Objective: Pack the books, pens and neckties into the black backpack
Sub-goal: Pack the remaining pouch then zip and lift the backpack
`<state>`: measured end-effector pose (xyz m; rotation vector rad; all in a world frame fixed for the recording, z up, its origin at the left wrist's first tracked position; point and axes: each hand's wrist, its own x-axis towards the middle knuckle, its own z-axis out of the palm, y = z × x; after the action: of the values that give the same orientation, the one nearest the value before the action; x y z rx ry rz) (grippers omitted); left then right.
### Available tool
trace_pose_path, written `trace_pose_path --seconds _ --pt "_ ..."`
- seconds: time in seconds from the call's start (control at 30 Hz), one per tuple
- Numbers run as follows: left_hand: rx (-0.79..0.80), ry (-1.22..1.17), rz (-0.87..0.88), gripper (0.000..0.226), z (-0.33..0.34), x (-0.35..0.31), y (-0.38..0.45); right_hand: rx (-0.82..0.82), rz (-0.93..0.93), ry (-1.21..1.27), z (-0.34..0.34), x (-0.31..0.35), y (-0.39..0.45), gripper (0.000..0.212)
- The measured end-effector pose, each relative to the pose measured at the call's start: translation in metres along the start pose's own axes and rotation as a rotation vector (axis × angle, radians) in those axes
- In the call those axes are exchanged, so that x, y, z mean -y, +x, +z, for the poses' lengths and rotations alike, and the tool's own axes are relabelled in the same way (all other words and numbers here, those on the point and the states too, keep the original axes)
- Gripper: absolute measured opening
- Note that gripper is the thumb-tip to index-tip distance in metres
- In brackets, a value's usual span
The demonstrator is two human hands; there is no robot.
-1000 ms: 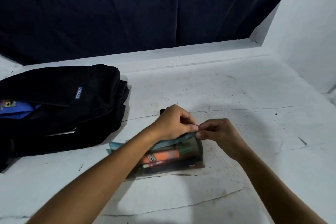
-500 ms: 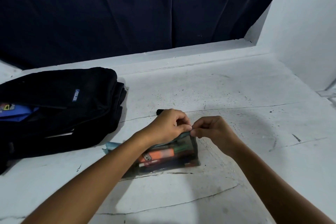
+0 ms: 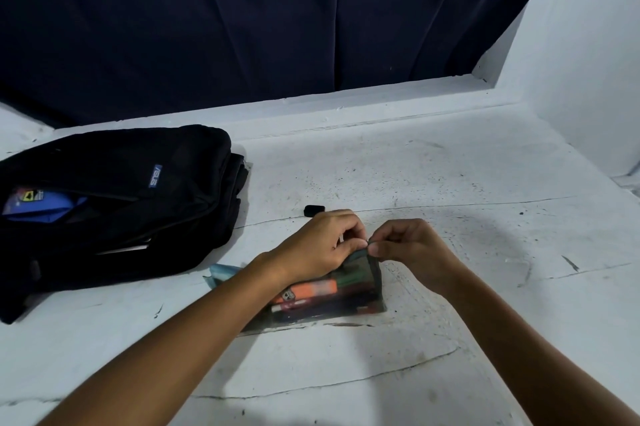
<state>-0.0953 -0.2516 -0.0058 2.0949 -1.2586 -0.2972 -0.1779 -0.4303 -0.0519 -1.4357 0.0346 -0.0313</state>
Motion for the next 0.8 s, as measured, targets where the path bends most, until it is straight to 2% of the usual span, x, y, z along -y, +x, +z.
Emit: trace_pose_path --seconds 0.07,0.13,0.3,0.6,0.73,0.8 --pt "-0.007 -0.073 -0.052 0.005 -0.002 0.000 0.000 0.007 0.040 0.031 -0.002 -0.001 0.000 0.043" --pt "0.025 -0.140 -0.094 0.017 -0.005 -0.002 -0.001 0.035 0.079 0.061 -0.005 -0.001 0.000 0.052" --pt "0.166 -0.253 -0.134 0.019 -0.010 -0.006 0.005 0.095 0.111 0.112 -0.008 -0.001 0.001 0.051" --pt "0.291 -0.232 -0.068 0.017 -0.013 -0.004 0.018 0.109 0.069 0.140 -0.005 -0.002 0.000 0.043" --pt "0.292 -0.123 -0.038 0.023 -0.012 0.008 0.013 0.085 0.061 0.172 -0.009 -0.004 -0.001 0.044" --pt "0.257 -0.206 -0.079 0.024 -0.013 0.014 0.005 0.081 0.064 0.188 -0.011 -0.004 -0.002 0.042"
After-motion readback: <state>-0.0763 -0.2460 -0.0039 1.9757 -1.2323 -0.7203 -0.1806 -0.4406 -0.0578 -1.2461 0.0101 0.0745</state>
